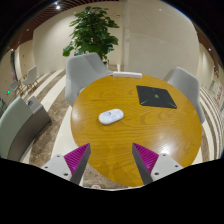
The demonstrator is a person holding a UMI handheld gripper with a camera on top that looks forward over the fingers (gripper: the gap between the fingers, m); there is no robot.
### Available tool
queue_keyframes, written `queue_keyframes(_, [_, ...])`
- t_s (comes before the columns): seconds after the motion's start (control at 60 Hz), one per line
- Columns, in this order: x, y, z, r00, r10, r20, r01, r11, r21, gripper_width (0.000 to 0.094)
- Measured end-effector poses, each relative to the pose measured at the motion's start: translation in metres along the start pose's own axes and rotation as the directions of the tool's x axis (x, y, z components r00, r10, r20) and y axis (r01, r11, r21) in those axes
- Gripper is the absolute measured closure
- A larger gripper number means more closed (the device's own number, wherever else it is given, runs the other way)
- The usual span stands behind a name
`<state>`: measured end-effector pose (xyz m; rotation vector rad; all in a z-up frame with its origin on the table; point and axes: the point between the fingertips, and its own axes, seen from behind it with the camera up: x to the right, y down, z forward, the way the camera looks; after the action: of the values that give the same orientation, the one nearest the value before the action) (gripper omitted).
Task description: Arrange mouse
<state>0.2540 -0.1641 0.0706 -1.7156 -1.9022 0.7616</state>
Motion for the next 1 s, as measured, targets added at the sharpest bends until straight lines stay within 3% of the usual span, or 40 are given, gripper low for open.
queue_keyframes(0.65, [-0.024,-0.045,0.153,0.996,0.048,-0.069,-0.050,0.998,-0.025,0.0067])
queue_keyframes(1.0, [-0.027,-0.090,0.199,0.995,0.062,-0.075,-0.063,0.998,-0.012,0.0063])
